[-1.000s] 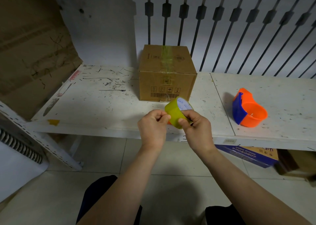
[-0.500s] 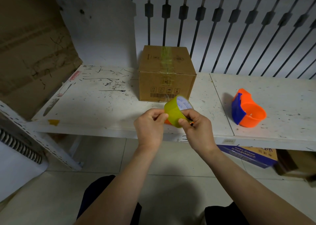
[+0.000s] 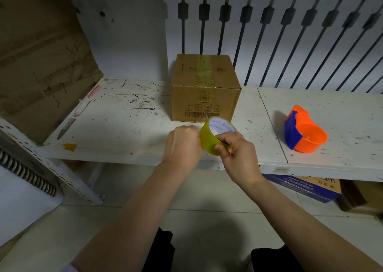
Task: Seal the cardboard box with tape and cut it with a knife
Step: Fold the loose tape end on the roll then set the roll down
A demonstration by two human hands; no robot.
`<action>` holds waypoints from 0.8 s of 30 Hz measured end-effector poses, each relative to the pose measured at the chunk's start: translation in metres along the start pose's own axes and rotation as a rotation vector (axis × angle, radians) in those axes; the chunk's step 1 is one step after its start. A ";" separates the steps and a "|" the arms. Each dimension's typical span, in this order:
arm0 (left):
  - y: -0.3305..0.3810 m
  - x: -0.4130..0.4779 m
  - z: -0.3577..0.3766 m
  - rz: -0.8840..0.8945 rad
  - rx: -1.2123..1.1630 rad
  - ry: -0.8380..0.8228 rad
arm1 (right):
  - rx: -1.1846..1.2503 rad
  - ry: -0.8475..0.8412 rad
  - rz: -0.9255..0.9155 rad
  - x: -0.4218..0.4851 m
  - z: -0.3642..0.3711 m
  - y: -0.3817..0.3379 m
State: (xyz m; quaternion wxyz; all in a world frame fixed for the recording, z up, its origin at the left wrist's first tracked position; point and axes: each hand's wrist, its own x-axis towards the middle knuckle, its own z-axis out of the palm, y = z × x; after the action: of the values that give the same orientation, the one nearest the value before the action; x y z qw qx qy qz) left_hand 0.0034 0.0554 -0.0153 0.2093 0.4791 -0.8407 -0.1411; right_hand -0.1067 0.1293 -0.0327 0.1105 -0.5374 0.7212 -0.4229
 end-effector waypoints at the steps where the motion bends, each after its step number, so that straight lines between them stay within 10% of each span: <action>1: 0.000 0.000 0.000 0.023 0.041 -0.004 | -0.010 0.004 -0.011 -0.001 0.000 0.000; 15: 0.000 0.001 -0.003 0.147 0.033 0.055 | -0.037 0.035 -0.032 0.001 -0.004 -0.008; 24: -0.002 -0.009 0.009 -0.107 -0.535 0.193 | 0.192 0.056 0.159 0.003 -0.002 -0.008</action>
State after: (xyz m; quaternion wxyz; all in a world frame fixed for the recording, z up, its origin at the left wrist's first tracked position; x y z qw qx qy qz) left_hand 0.0047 0.0628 -0.0262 0.3994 0.4618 -0.7232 -0.3226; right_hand -0.1038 0.1274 -0.0244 0.1745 -0.4534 0.7206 -0.4947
